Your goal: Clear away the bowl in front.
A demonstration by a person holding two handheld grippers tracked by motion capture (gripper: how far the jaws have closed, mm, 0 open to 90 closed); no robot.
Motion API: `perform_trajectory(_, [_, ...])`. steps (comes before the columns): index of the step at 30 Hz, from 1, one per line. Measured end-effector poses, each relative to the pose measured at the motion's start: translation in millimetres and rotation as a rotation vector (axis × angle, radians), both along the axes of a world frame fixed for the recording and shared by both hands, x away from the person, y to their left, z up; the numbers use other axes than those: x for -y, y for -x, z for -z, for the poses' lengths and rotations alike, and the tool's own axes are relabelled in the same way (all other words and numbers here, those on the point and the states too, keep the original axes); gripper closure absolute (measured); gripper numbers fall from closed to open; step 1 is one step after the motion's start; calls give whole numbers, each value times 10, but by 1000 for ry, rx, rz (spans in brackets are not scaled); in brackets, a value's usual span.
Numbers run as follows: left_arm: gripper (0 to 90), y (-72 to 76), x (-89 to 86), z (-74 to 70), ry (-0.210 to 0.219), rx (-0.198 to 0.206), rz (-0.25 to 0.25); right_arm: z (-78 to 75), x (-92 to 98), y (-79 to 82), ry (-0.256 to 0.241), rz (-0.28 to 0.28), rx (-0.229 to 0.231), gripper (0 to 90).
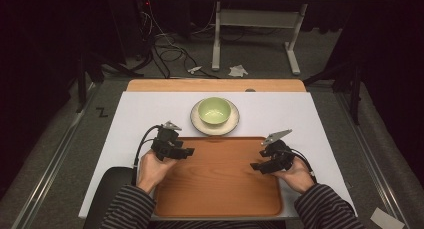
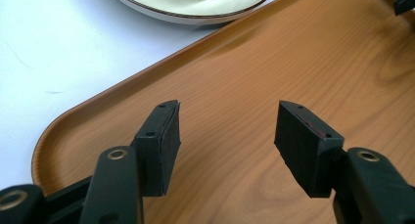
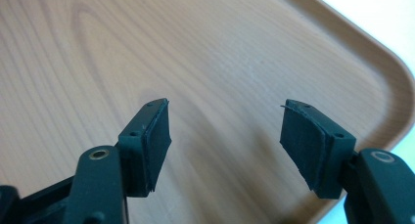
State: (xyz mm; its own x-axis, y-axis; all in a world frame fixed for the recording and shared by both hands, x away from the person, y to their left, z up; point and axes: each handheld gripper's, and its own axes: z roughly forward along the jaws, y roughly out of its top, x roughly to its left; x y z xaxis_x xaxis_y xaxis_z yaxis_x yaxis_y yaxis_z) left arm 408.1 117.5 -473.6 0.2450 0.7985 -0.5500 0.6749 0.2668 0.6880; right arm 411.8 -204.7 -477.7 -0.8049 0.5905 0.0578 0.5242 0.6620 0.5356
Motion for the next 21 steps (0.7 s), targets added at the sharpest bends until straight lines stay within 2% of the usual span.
perform_trajectory(6, [424,6,7,2,-1,-4,11,-4,2,13,0,5,-9,381])
perform_trajectory(10, [423,7,8,-2,0,-2,9,-3,-15,25,7,-13,-11,384])
perform_trajectory(16, [411,28,9,-41,17,10,28,-1,-7,19,-12,-19,-14,386])
perform_trajectory(21, [406,43,20,-62,14,21,34,-14,-23,46,-11,-15,-12,389])
